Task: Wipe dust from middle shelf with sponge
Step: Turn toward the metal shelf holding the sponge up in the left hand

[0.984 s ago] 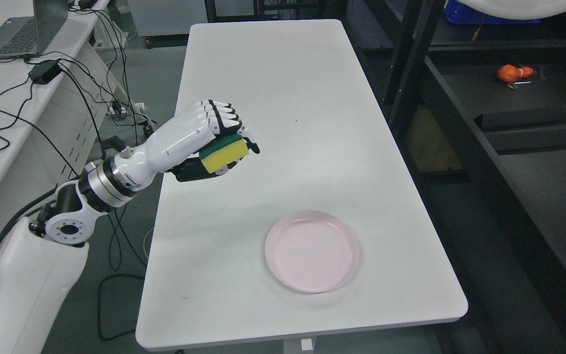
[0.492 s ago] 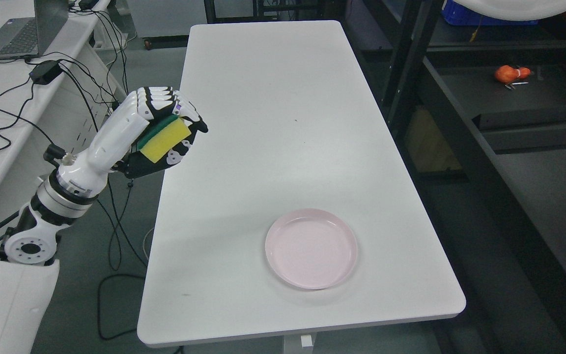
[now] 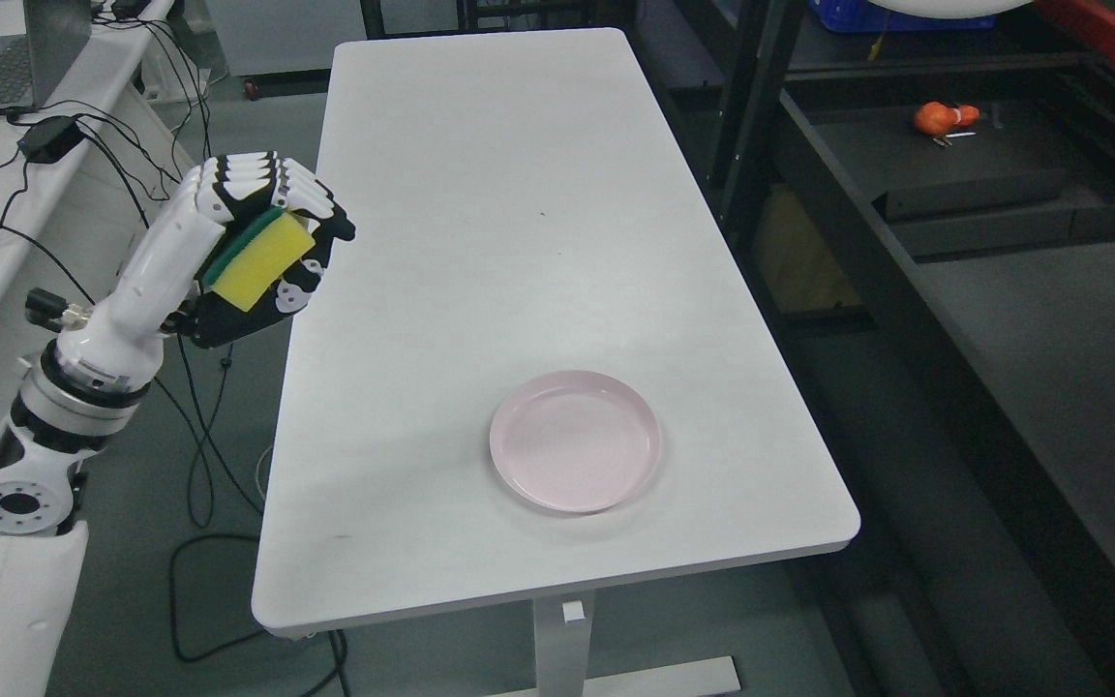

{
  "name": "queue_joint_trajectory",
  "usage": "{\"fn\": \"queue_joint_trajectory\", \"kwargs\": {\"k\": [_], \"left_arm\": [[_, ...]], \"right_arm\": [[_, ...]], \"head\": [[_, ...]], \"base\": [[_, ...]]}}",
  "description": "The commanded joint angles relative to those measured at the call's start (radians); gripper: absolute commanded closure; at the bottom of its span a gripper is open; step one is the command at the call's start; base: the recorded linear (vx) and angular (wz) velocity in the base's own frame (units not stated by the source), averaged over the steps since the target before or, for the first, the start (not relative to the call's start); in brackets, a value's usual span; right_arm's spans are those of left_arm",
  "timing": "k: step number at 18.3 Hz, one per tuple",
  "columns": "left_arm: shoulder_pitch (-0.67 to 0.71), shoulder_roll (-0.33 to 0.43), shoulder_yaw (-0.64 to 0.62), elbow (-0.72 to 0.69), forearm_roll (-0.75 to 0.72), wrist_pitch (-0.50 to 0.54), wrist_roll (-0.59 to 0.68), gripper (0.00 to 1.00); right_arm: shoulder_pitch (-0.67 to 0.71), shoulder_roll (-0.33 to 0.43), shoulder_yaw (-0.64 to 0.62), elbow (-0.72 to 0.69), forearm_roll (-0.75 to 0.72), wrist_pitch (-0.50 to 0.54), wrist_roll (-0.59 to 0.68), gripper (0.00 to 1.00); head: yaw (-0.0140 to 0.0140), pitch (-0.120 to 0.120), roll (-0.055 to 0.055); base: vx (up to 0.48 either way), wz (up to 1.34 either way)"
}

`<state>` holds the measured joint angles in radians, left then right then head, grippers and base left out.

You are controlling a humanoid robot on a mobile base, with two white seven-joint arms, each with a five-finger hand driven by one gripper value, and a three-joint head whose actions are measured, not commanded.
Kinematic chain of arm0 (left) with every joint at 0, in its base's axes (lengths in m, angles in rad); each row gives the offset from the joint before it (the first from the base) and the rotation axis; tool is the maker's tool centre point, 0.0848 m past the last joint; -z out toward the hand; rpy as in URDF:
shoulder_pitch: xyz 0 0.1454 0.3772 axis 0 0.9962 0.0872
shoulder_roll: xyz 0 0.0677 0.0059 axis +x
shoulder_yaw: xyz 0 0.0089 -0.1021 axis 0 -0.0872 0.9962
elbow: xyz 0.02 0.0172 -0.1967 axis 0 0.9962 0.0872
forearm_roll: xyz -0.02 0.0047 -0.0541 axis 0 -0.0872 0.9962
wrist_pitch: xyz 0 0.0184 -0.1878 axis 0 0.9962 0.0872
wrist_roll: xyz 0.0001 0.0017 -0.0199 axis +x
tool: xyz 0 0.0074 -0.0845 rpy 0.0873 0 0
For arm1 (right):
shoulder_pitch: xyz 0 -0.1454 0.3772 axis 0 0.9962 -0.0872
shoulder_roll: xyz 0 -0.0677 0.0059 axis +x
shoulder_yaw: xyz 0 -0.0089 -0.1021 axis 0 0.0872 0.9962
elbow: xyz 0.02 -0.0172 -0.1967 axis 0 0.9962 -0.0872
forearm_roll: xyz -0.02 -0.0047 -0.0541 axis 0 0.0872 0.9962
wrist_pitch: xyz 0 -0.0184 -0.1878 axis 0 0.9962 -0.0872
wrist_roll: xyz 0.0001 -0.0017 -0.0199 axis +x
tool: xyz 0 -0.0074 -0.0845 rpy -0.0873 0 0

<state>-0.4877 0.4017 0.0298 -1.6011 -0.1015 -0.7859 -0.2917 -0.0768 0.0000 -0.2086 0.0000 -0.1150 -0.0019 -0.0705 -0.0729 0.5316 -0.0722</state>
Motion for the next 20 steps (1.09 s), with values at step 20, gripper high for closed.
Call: {"fn": "queue_joint_trajectory", "kwargs": {"k": [20], "left_arm": [[-0.156, -0.147, -0.070, -0.022, -0.461, 0.001, -0.018, 1.00]], "right_arm": [[0.000, -0.017, 0.000, -0.017, 0.000, 0.072, -0.002, 0.00]], "head": [[0.0000, 0.000, 0.000]], "base": [[-0.242, -0.53]]}}
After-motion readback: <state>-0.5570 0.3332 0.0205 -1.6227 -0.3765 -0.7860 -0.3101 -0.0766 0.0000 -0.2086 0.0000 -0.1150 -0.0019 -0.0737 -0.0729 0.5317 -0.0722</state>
